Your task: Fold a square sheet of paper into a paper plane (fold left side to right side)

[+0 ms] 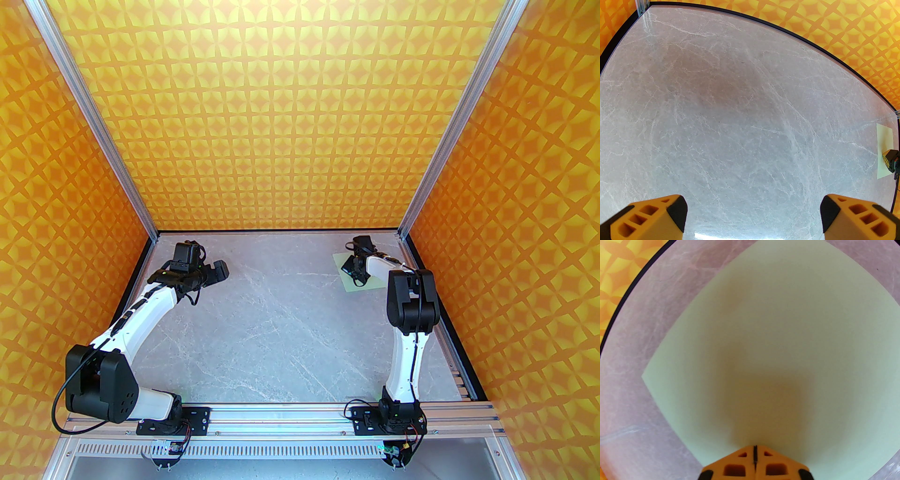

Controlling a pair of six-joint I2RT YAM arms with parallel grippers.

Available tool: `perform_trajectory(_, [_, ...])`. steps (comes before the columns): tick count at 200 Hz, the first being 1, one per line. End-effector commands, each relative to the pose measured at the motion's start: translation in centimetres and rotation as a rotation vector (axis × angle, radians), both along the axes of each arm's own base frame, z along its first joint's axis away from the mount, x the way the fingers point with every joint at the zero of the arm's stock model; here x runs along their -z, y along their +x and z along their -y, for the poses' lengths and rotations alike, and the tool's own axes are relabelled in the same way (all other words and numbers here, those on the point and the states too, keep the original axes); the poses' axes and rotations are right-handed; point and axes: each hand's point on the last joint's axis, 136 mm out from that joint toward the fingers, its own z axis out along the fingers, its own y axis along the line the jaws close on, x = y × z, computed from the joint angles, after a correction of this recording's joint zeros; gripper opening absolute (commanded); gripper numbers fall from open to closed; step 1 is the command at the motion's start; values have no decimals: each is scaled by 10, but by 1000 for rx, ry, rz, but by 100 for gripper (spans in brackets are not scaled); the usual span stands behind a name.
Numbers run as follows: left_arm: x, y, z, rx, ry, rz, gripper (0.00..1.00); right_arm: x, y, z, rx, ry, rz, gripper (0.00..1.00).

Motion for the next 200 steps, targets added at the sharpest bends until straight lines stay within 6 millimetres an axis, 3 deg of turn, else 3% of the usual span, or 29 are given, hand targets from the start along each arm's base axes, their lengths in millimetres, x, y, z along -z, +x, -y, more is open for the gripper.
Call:
perform_trajectory(1, [-19, -3, 4, 38, -7, 14, 99, 22, -31, -17, 6, 99, -152, 0])
perform_trajectory(53, [-19, -10, 6, 70, -9, 4, 99, 10, -63, -66, -71, 162, -189, 0])
perform_trajectory(110, [-17, -32, 12, 102, -54, 11, 99, 27, -124, -175, -183, 234, -243, 0])
perform_trajectory(147, [-14, -56, 14, 115, -89, 16, 99, 27, -153, -269, -301, 278, -229, 0])
perform_trajectory(173, [-12, -68, 14, 104, -113, 24, 99, 21, -153, -334, -393, 320, -190, 0])
perform_trajectory(188, [-11, -73, 19, 111, -138, 39, 99, 8, -143, -357, -437, 344, -155, 0])
perform_trajectory(200, [-9, -76, 24, 110, -159, 36, 99, -8, -135, -364, -475, 353, -117, 0])
